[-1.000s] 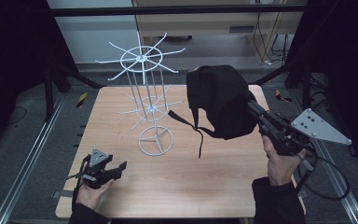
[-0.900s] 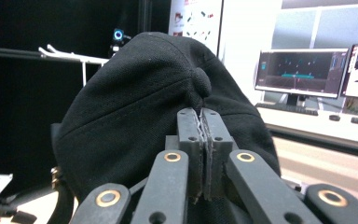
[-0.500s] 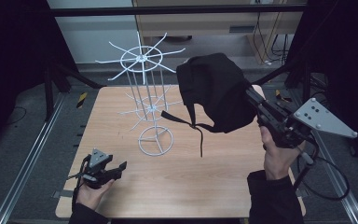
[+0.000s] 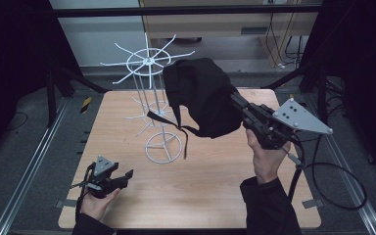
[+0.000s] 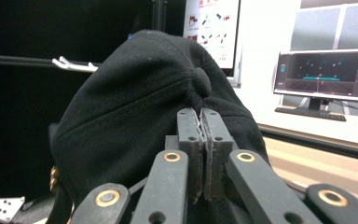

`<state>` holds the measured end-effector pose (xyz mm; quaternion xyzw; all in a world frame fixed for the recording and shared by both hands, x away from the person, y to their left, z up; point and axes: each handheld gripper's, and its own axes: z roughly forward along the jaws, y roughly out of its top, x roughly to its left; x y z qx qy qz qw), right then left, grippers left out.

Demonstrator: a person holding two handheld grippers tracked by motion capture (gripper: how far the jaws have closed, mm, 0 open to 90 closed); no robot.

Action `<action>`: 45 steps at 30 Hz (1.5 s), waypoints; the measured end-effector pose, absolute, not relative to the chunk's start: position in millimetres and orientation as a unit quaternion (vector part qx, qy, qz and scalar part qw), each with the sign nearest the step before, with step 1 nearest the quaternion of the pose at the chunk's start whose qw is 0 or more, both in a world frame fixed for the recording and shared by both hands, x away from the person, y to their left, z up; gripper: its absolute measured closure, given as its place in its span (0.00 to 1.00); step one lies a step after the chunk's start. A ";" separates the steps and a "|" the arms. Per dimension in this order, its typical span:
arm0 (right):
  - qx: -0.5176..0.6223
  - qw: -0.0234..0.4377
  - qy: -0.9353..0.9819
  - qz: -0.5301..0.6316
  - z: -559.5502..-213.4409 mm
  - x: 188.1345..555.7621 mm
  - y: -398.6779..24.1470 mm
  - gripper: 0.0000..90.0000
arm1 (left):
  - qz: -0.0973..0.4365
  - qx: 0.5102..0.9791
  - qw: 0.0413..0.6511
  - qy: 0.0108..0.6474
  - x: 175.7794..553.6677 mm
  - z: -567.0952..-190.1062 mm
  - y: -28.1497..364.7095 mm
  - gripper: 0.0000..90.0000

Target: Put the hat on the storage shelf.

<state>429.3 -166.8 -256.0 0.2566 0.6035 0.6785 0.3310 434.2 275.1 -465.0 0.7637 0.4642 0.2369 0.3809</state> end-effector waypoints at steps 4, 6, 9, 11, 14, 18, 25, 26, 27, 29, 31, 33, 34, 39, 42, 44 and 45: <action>0.259 0.321 0.609 0.678 -264.1 431.9 -161.9 0.98 | 0.236 0.764 0.380 0.464 434.4 -465.4 274.8 0.38; 0.259 0.316 0.609 0.680 -268.5 433.4 -159.9 0.97 | 0.236 0.764 0.380 0.464 434.6 -465.7 274.5 0.38; 0.261 0.310 0.612 0.679 -272.8 435.2 -156.6 0.97 | 0.236 0.765 0.379 0.463 434.5 -465.6 274.5 0.38; 0.262 0.305 0.616 0.677 -276.0 436.9 -154.2 0.97 | 0.235 0.765 0.379 0.465 434.5 -465.8 274.4 0.38; 0.263 0.298 0.623 0.674 -281.5 439.5 -151.5 0.96 | 0.235 0.765 0.380 0.465 434.4 -465.8 274.3 0.38; 0.268 0.291 0.629 0.669 -288.6 442.8 -148.8 0.96 | 0.236 0.766 0.378 0.464 434.5 -465.8 274.4 0.38; 0.275 0.278 0.641 0.660 -299.2 449.4 -142.1 0.93 | 0.236 0.767 0.377 0.463 434.6 -465.9 274.3 0.38; 0.276 0.273 0.643 0.660 -301.0 451.0 -140.2 0.93 | 0.236 0.767 0.377 0.463 434.6 -465.9 274.3 0.38; 0.277 0.272 0.645 0.659 -301.9 452.0 -139.0 0.93 | 0.237 0.767 0.377 0.463 434.6 -465.9 274.3 0.38; 0.279 0.269 0.648 0.656 -303.7 454.6 -135.5 0.92 | 0.237 0.767 0.377 0.463 434.6 -465.9 274.5 0.38; 0.279 0.267 0.650 0.654 -305.1 457.4 -132.2 0.91 | 0.237 0.765 0.378 0.464 434.7 -466.1 274.6 0.38; 0.281 0.267 0.652 0.651 -305.8 459.0 -129.2 0.88 | 0.236 0.766 0.378 0.463 434.7 -466.1 274.7 0.38; 0.281 0.266 0.653 0.651 -306.1 459.8 -127.4 0.87 | 0.236 0.766 0.377 0.463 434.7 -466.1 274.6 0.38; 0.282 0.270 0.657 0.644 -307.0 462.6 -122.1 0.81 | 0.236 0.765 0.379 0.464 434.6 -466.1 274.6 0.38; 0.283 0.279 0.658 0.640 -307.3 462.0 -122.2 0.72 | 0.236 0.765 0.379 0.464 434.5 -466.1 274.9 0.38; 0.282 0.287 0.656 0.639 -307.2 460.5 -124.4 0.67 | 0.237 0.765 0.379 0.465 434.5 -466.1 274.8 0.38; 0.283 0.287 0.654 0.641 -307.4 459.6 -126.1 0.63 | 0.237 0.765 0.379 0.464 434.5 -466.1 274.7 0.38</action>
